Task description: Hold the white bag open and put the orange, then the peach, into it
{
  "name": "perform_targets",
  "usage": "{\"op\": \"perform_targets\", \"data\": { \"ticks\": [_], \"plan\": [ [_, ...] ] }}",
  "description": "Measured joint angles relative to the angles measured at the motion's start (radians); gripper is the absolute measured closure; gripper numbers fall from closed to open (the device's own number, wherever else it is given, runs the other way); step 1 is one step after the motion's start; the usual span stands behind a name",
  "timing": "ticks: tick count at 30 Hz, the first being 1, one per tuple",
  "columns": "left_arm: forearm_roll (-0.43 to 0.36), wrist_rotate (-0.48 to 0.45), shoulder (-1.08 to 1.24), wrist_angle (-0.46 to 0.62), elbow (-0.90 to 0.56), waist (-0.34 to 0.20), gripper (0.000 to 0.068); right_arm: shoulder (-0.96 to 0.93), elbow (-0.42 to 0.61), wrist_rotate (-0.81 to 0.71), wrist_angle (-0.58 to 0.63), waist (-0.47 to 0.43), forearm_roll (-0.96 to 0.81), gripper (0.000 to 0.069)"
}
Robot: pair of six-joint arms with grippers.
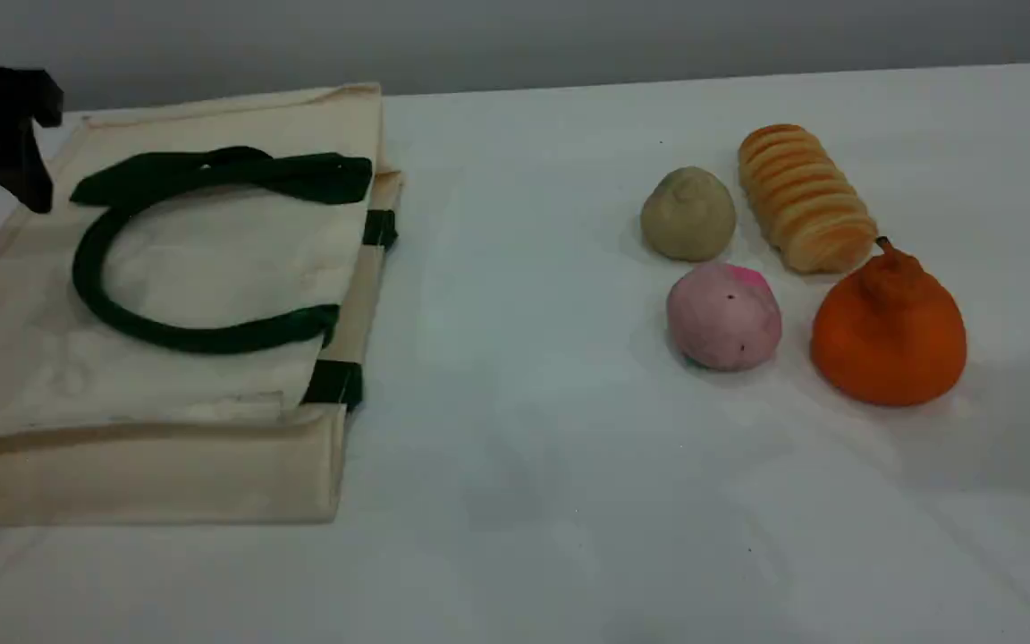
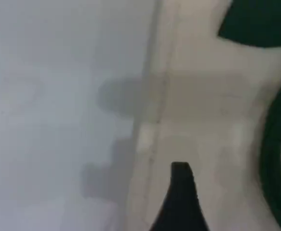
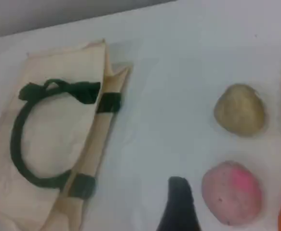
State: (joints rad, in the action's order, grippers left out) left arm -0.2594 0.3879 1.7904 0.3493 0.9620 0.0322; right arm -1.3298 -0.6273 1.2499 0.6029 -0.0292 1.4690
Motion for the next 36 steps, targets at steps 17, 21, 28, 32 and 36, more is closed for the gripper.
{"op": "perform_targets", "data": {
  "ticks": [17,21,28,32,36],
  "plan": [
    [0.052,-0.021,0.153,-0.124,0.001,0.001,0.0176,0.0,0.0,0.04,-0.002,0.0,0.032,0.0202],
    [0.052,-0.028,0.195,-0.124,0.023,0.001,0.0176,0.0,0.0,0.04,-0.002,0.0,0.032,0.0202],
    [0.052,-0.039,0.247,-0.109,0.052,0.002,0.0206,0.0,0.0,0.041,-0.002,0.0,0.032,0.0202],
    [0.053,-0.039,0.25,-0.109,0.052,0.002,0.0265,0.0,0.0,0.041,0.0,0.0,0.032,0.0202],
    [0.053,-0.039,0.25,-0.109,0.052,0.002,0.0369,0.0,0.0,0.041,0.0,0.0,0.032,0.0202]
  ]
}}
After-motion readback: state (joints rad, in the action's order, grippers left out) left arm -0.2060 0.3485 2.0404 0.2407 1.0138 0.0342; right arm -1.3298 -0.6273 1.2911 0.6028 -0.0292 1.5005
